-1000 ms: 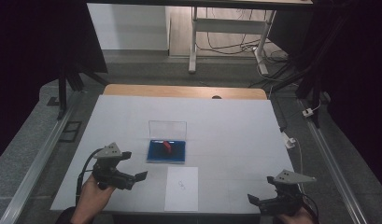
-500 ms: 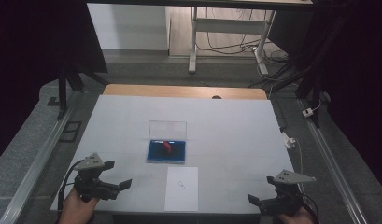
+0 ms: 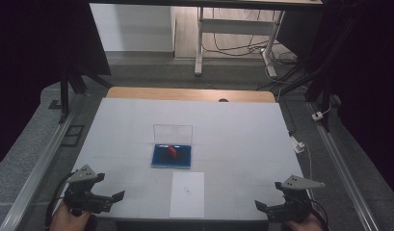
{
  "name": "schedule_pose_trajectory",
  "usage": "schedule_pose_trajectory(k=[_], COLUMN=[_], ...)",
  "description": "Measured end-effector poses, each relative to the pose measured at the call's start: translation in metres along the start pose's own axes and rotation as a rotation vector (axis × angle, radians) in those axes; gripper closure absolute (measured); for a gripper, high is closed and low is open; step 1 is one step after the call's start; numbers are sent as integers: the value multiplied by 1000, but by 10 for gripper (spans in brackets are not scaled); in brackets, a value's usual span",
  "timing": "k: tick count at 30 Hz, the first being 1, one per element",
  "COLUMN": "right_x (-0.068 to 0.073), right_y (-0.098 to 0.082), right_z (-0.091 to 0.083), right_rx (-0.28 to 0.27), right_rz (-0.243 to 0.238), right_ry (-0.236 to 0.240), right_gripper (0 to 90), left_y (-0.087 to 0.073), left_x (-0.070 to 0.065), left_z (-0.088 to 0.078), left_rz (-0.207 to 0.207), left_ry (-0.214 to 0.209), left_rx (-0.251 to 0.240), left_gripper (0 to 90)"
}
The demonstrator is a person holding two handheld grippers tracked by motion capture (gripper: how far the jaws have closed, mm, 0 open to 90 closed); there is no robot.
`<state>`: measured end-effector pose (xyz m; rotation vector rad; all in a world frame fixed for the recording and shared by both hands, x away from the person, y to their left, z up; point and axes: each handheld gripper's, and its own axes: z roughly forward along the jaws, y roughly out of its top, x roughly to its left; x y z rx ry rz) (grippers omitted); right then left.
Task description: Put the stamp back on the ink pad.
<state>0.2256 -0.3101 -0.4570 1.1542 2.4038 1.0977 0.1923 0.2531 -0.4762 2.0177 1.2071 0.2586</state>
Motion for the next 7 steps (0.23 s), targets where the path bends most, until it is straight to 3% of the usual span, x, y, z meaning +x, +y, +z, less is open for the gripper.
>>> schedule_pose_trajectory(k=[3,7], right_x=[0,1], right_y=[0,0], right_z=[1,1], right_rx=[4,10], right_rz=[1,-5], right_ry=[-2,-4], right_gripper=[0,0], left_y=[-1,-1], left_x=[-1,0], left_z=[0,1], left_rz=[1,-6], left_ry=[20,22], left_rx=[34,37], left_gripper=[0,0])
